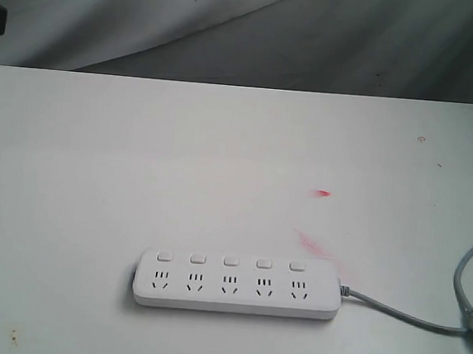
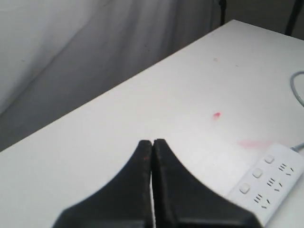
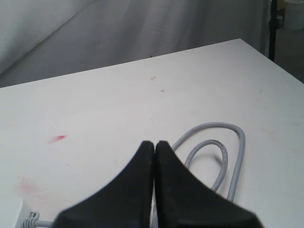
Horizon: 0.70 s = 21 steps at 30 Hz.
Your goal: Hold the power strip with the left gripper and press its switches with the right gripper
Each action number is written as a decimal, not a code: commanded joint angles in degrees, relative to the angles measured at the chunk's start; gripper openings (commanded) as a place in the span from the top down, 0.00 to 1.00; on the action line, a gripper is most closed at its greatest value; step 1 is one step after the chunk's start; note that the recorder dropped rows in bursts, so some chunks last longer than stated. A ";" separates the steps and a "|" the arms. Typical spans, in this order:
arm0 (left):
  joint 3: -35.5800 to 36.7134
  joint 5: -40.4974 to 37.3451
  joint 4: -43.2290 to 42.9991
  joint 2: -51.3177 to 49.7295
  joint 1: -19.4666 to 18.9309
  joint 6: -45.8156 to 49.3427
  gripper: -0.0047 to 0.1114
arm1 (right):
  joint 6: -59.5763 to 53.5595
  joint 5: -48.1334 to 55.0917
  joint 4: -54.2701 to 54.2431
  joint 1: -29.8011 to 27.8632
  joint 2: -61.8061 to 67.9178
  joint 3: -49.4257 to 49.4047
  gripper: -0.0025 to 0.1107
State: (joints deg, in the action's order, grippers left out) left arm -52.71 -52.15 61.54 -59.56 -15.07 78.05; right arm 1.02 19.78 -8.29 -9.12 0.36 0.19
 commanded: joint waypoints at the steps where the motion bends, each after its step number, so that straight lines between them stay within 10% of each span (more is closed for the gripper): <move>1: -0.30 -9.67 4.75 -3.22 -6.03 8.51 0.96 | -0.03 -0.08 0.23 0.07 -0.36 -0.19 0.98; 6: -0.30 -17.82 5.39 -10.21 -12.67 19.03 0.96 | -0.03 -0.08 0.23 0.07 -0.36 -0.19 0.98; 21: -0.19 -17.82 1.66 -12.57 -12.67 23.88 0.96 | -0.03 -0.08 0.23 0.07 -0.36 -0.19 0.98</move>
State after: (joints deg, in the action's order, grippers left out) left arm -52.71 -69.07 62.69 -72.19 -27.61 101.50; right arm 1.02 19.78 -8.29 -9.12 0.36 0.19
